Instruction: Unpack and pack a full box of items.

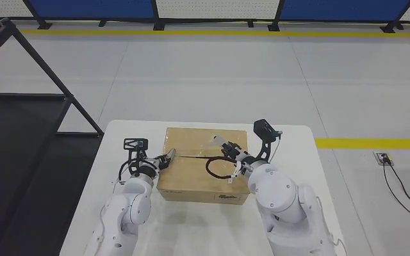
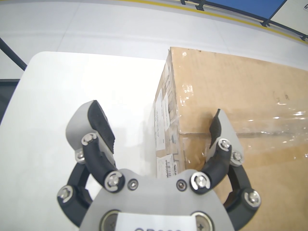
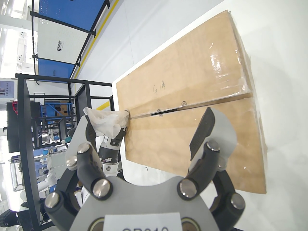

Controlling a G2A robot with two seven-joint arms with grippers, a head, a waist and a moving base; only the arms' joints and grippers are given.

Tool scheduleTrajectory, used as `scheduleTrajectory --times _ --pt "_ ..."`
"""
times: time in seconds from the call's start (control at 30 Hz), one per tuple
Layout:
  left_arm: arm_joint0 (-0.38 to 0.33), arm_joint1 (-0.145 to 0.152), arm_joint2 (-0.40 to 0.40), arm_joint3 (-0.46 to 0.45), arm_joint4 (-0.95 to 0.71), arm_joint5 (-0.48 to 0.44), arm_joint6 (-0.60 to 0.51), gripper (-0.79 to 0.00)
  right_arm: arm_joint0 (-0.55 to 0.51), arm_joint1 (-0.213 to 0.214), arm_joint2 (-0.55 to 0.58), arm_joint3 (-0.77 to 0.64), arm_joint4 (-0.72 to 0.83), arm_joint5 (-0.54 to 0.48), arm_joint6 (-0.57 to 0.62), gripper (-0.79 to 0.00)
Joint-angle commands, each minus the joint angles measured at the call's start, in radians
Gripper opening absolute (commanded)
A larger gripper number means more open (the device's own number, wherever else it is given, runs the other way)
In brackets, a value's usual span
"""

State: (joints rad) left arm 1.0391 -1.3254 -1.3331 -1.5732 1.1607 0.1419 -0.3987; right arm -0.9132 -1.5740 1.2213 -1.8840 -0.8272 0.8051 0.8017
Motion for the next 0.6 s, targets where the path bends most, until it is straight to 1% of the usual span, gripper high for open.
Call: scheduleTrajectory --times 0.0,0.3,0.57 --pt "0.001 0.0 0.001 -0.001 0.003 0.0 -0.001 0.0 -0.005 0.002 0.004 -0.005 -0.003 0.004 0.002 0.0" --pt "0.006 -0.002 0.005 -0.011 0.008 0.002 0.0 0.0 -0.029 0.013 0.032 -0.039 -0.026 0.026 0.036 0.0" --pt "0.01 -0.004 0.009 -0.017 0.015 0.006 -0.002 0.0 -0.052 0.021 0.054 -0.072 -0.035 0.029 0.019 0.0"
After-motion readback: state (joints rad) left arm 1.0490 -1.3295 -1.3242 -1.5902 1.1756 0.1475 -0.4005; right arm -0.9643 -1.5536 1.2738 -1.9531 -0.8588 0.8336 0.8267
